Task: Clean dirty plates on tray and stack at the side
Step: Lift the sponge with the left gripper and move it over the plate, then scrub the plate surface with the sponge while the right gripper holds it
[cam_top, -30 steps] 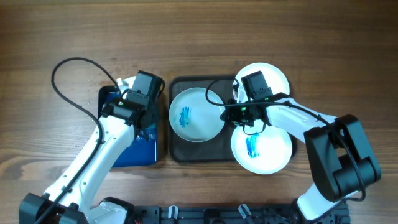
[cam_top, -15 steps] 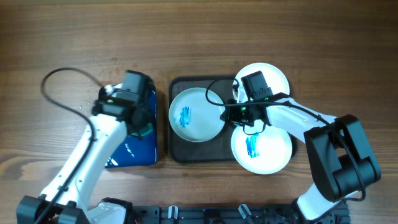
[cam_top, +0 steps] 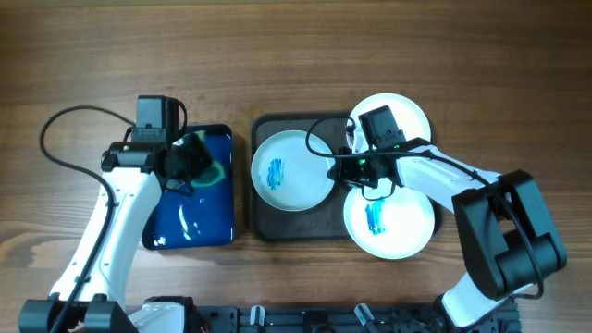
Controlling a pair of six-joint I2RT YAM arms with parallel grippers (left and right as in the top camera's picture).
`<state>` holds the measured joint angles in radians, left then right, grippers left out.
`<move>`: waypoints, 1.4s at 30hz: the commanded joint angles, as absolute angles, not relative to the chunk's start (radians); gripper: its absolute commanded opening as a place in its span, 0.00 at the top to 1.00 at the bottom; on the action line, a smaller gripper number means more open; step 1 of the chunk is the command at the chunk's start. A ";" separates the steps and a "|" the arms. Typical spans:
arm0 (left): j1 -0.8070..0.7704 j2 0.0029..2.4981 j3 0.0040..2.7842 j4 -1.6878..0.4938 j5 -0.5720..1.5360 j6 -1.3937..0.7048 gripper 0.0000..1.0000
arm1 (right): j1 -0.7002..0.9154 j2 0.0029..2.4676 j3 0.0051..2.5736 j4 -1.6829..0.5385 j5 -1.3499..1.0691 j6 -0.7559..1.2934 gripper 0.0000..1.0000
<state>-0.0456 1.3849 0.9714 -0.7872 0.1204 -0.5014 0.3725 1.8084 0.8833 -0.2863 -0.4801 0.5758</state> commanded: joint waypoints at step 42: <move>-0.498 1.764 0.982 -0.669 0.054 -0.413 0.96 | 0.377 1.841 0.864 -0.307 -0.398 0.561 0.96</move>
<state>-0.4706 1.7409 1.0142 -0.6701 -0.0559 -0.5327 0.3725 1.8118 0.8852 -0.2928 -0.4854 0.5751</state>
